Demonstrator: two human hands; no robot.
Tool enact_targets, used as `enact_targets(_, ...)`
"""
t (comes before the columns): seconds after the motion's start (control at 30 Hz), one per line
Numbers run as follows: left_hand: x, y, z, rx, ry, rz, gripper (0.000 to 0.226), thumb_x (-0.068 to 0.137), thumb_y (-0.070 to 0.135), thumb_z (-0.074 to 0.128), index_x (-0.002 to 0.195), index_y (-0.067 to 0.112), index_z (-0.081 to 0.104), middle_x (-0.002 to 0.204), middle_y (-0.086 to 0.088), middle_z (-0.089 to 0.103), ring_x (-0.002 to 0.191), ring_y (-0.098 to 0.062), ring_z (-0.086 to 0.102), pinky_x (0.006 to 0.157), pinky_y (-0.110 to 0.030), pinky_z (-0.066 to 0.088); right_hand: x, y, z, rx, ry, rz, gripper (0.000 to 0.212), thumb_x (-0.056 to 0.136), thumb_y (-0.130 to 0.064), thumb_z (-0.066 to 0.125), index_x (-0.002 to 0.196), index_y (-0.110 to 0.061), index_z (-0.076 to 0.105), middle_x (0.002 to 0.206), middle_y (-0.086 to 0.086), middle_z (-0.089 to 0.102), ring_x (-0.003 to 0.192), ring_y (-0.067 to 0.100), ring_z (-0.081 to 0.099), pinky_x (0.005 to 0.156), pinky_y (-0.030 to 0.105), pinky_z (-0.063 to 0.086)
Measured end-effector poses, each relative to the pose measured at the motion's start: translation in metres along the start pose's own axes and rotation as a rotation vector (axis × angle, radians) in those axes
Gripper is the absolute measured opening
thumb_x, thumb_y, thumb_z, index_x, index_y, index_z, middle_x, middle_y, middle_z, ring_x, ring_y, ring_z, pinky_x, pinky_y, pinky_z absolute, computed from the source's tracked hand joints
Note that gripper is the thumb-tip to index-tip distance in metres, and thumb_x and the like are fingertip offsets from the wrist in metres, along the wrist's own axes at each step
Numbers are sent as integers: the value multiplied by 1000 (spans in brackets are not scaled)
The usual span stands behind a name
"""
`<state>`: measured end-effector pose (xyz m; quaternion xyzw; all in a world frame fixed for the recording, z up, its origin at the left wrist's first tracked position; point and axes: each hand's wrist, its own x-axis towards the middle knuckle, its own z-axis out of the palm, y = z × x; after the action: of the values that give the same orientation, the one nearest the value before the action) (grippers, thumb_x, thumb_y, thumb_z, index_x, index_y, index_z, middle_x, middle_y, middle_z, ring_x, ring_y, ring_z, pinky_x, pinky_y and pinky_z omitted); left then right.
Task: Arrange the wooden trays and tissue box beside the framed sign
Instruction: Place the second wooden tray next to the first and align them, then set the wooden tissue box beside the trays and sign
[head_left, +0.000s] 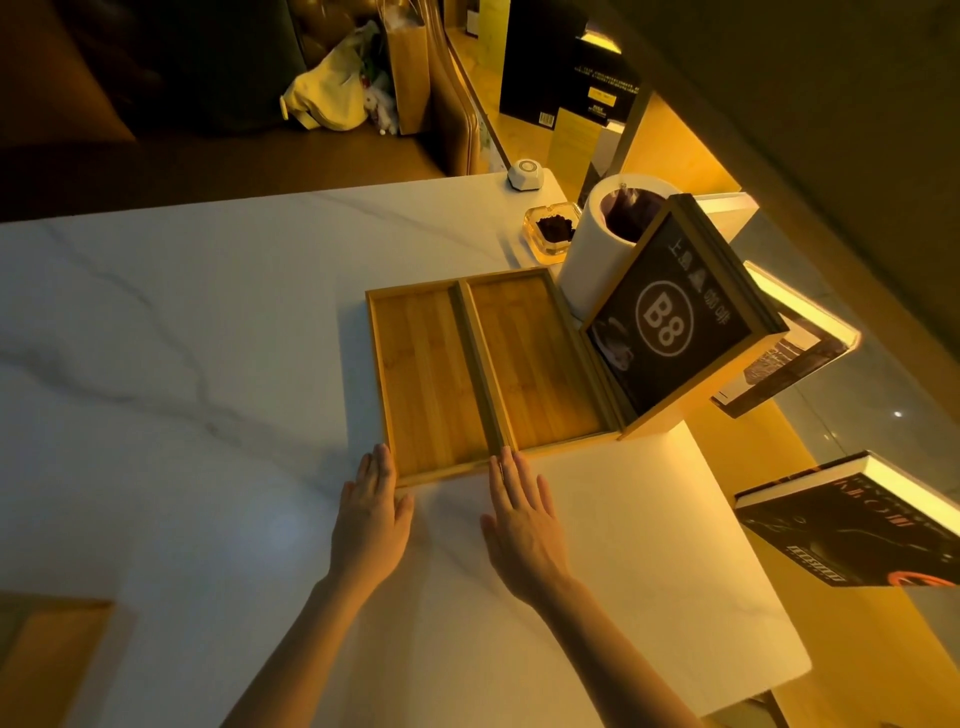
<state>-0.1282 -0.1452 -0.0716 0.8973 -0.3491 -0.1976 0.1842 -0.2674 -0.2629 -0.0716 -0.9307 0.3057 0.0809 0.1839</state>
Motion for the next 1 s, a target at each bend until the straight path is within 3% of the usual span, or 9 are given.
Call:
enact_targets(0.3,4,-3,-13,27,-158,-10,68,92,35,36,140,11,-5,154,-13,9,139,-32,19,110,-43,26,-1,-9,-14,-72,-64,0,64,95,-30,36,142,-8,-2,155,15,-9,139,31,-18,115,44,-2)
enact_targets(0.37,4,-1,-25,-68,-221,-38,61,92,32,36,141,10,7,152,-14,16,136,-32,26,108,-44,29,1,-15,-29,-80,-98,5,58,96,-27,34,143,-6,6,156,17,3,142,33,-5,117,46,6)
enact_targets(0.4,3,-1,-32,-121,-210,-33,53,92,29,38,137,6,21,146,-18,30,130,-33,36,104,-43,34,2,-21,-39,-68,-106,17,54,96,-27,34,141,-4,15,154,18,15,142,34,8,117,47,13)
enact_targets(0.5,-12,-4,-62,-189,-99,6,26,91,21,43,100,2,58,102,-22,64,97,-34,59,85,-41,44,7,-46,-65,-30,-38,-19,31,96,-26,40,115,-4,51,119,15,59,112,30,56,96,41,47)
enact_targets(0.57,-30,-11,-84,-198,-57,36,31,91,24,42,67,9,55,65,-12,57,66,-26,56,68,-40,43,11,-69,-74,-131,5,-163,23,95,-23,42,101,-7,59,101,9,64,94,24,62,81,35,51)
enact_targets(0.6,-39,-16,-95,-173,-11,53,34,91,26,42,62,10,51,59,-10,53,60,-24,53,63,-37,41,13,-83,-76,-172,27,-222,22,95,-21,42,99,-7,59,98,8,64,90,23,62,75,33,49)
enact_targets(0.7,-67,-38,-127,-78,188,67,33,91,26,42,78,3,62,73,-17,66,70,-29,61,64,-36,45,13,-129,-75,-177,128,-336,22,95,-20,42,92,-7,60,83,7,62,73,18,61,63,29,49)
enact_targets(0.8,-97,-68,-152,-59,375,-9,30,90,25,44,79,4,63,76,-18,67,71,-32,61,65,-41,49,8,-177,-70,-127,185,-487,24,94,-17,41,87,-6,61,74,7,61,65,17,59,62,31,52)
enact_targets(1.0,-163,-137,-166,-65,666,-255,24,91,20,44,91,4,62,78,-17,64,70,-32,59,62,-38,44,-4,-248,-36,119,148,-627,25,94,-17,38,100,-6,61,98,11,67,91,26,60,77,39,52)
